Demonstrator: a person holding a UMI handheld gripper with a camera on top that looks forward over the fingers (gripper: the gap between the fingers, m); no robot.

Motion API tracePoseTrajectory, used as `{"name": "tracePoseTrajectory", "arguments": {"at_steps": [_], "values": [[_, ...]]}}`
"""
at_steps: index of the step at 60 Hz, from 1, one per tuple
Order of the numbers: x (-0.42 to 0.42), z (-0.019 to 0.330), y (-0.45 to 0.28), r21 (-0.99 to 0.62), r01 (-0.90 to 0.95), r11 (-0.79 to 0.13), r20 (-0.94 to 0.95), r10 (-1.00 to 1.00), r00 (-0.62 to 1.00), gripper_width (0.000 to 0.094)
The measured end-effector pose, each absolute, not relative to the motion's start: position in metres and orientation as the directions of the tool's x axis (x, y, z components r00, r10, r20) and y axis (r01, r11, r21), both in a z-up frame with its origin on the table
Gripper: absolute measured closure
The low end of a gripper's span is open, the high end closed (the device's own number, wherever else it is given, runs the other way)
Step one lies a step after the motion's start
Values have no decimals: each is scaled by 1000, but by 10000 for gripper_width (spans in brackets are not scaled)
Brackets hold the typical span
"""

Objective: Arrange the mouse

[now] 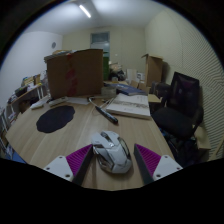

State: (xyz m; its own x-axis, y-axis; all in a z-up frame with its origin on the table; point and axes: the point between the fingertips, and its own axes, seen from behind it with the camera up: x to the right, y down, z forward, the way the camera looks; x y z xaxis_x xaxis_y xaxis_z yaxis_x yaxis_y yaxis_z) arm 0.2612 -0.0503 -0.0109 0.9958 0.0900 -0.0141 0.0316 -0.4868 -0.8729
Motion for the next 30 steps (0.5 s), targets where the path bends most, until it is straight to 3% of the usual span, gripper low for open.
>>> {"name": "tracePoseTrajectory", "arguments": {"at_steps": [18,20,24,30], "values": [[274,-10,-11,-890,-20,-455,-19,-7,1000,100],[274,-10,-9,-892,-22,-451,-17,-16,1000,121],[276,-11,-8,-896,-33,-443,-15,-44,999,373],[279,-12,-10,-903,-62,-426,-20,-103,995,405]]}}
